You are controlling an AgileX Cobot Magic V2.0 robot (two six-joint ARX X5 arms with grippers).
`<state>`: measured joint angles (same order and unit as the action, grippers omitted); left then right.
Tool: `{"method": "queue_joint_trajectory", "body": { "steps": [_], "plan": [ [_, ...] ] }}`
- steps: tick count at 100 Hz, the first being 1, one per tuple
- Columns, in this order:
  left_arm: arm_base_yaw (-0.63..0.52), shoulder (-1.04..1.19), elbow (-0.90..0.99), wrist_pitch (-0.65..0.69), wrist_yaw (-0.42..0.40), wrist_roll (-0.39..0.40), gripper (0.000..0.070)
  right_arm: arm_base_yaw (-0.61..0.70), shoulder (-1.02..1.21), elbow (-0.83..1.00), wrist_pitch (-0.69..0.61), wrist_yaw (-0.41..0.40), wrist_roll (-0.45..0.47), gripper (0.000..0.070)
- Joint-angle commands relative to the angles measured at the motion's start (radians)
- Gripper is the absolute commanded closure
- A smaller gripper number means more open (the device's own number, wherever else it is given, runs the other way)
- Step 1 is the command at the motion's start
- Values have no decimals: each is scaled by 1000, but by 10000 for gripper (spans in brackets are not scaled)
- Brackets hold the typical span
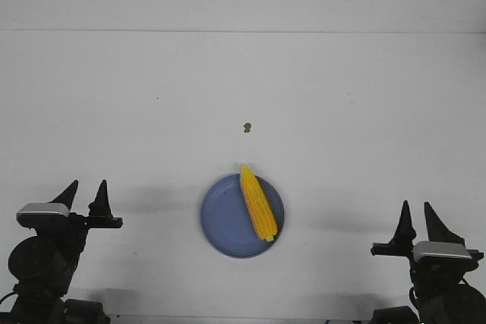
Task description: Place corn on plate with both arms
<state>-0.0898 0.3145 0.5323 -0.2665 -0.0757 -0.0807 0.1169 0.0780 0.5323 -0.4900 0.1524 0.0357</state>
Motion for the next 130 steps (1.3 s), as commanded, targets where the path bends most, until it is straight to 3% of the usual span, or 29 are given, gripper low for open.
{"method": "queue_joint_trajectory", "body": {
  "steps": [1, 111, 130],
  "plan": [
    [0, 0, 9, 0, 0, -9, 686, 1, 2, 5, 0, -2, -16, 700],
    [0, -21, 10, 6, -1, -9, 688, 1, 2, 5, -6, 6, -17, 700],
    [0, -78, -53, 93, -2, 13, 688, 1, 2, 5, -6, 6, -17, 700]
  ]
}}
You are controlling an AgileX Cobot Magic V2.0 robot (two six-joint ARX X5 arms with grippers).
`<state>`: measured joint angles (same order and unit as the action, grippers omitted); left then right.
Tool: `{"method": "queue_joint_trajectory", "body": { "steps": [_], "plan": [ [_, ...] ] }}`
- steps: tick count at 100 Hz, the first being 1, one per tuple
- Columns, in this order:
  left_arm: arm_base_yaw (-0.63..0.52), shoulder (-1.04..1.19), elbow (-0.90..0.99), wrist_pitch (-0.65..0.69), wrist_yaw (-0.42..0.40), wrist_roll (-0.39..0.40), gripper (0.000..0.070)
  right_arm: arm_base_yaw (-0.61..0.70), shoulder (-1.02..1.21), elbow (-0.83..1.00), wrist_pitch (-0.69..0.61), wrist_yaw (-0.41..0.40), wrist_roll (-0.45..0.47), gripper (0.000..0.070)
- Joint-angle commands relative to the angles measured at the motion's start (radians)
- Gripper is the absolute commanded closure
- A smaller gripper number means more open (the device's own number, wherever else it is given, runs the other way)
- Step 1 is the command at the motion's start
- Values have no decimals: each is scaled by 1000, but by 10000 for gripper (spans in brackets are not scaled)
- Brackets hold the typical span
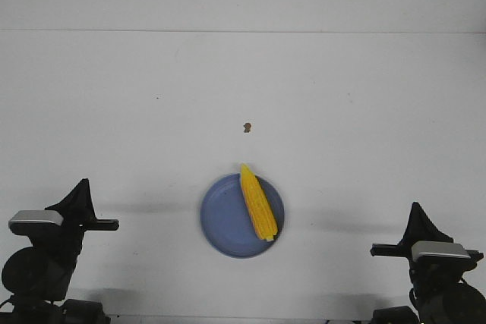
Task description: Place corn on plate with both arms
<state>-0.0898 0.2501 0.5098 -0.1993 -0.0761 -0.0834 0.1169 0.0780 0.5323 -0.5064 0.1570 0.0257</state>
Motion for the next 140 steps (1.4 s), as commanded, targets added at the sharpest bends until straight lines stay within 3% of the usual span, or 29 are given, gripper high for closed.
{"method": "queue_joint_trajectory", "body": {
  "steps": [1, 51, 89, 140],
  "plan": [
    [0, -18, -37, 31, -2, 16, 688, 1, 2, 5, 11, 1, -7, 700],
    [0, -247, -387, 222, -2, -31, 688, 1, 2, 5, 11, 1, -7, 700],
    [0, -247, -497, 357, -2, -40, 688, 1, 2, 5, 11, 1, -7, 700],
    [0, -247, -496, 358, -2, -38, 688, 1, 2, 5, 11, 1, -7, 700]
  ]
}}
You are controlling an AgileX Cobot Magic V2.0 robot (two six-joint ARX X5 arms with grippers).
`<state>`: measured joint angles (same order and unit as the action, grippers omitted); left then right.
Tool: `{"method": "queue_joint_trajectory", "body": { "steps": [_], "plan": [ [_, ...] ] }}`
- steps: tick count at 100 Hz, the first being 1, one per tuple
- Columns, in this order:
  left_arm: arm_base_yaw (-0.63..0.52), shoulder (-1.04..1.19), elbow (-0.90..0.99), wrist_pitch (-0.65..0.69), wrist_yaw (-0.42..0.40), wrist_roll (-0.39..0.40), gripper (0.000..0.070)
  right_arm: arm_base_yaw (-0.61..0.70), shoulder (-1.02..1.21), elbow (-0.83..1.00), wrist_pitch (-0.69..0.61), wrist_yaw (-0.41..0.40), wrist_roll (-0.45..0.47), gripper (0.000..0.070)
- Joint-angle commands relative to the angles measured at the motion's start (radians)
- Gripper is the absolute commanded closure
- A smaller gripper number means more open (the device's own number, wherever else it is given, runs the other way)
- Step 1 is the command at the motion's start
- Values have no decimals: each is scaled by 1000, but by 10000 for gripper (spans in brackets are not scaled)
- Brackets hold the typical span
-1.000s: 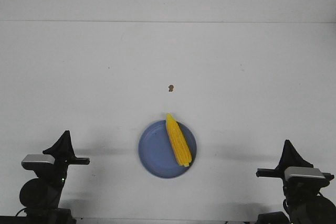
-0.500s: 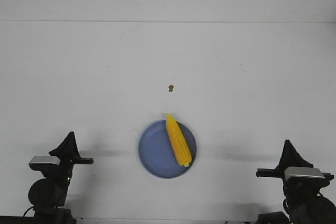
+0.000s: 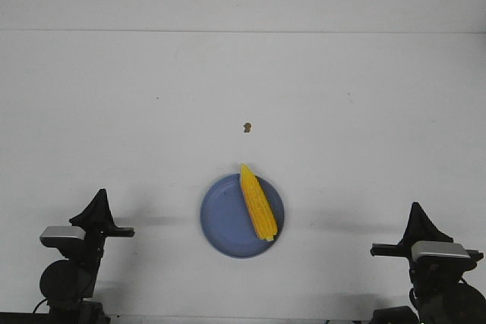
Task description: Place corn on plate with both arms
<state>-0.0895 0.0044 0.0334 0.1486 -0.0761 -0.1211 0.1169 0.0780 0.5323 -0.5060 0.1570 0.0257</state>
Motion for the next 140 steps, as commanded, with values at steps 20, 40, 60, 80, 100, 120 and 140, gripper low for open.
{"method": "queue_joint_trajectory", "body": {
  "steps": [20, 40, 60, 80, 100, 120, 140],
  "plan": [
    [0, -1, -19, 10, -2, 0, 688, 1, 2, 5, 11, 1, -7, 700],
    [0, -1, -19, 10, -2, 0, 688, 1, 2, 5, 11, 1, -7, 700],
    [0, -1, -19, 10, -2, 0, 688, -1, 1, 4, 8, 6, -9, 700],
    [0, -1, -19, 10, -2, 0, 688, -51, -18, -55, 148, -65, -20, 700],
    [0, -1, -19, 10, -2, 0, 688, -96, -71, -221, 323, -170, -32, 700],
    [0, -1, -19, 10, -2, 0, 688, -98, -77, -358, 470, -184, -13, 700],
    [0, -1, -19, 10, -2, 0, 688, -98, -77, -463, 601, -184, 3, 700]
  ]
}}
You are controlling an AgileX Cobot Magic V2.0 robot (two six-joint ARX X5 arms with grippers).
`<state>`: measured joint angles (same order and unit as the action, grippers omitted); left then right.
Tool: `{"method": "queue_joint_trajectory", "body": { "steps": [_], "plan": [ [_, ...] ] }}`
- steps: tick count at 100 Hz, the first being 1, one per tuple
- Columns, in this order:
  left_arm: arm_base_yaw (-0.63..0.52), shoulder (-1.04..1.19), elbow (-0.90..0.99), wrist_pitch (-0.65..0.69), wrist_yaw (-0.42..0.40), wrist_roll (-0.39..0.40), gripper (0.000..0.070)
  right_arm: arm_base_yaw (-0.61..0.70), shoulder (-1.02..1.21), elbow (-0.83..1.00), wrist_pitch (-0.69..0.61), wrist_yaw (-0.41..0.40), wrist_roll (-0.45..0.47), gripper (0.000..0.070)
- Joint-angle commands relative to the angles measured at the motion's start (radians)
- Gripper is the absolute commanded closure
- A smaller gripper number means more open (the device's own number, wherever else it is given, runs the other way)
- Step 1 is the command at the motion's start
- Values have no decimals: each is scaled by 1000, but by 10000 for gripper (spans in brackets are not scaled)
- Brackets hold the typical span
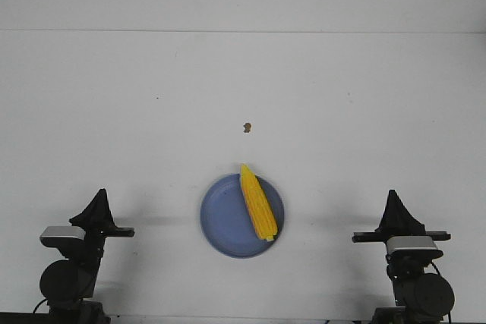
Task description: Place corn on plate with both arms
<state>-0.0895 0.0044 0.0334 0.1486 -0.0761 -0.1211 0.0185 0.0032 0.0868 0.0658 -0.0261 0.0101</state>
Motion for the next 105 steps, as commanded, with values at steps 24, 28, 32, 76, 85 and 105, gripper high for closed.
{"method": "queue_joint_trajectory", "body": {
  "steps": [24, 28, 32, 76, 85, 105],
  "plan": [
    [0, -1, -19, 10, -2, 0, 688, 0, -2, -74, 75, 1, 24, 700],
    [0, -1, -19, 10, -2, 0, 688, 0, -2, -74, 74, 4, 24, 700],
    [0, -1, -19, 10, -2, 0, 688, 0, -2, -74, 76, 8, 23, 700],
    [0, -1, -19, 10, -2, 0, 688, 0, -2, -74, 76, 7, 21, 700],
    [0, -1, -19, 10, -2, 0, 688, 0, -2, -74, 76, 7, 21, 700],
    [0, -1, -19, 10, -2, 0, 688, 0, -2, -74, 76, 7, 21, 700]
  ]
}}
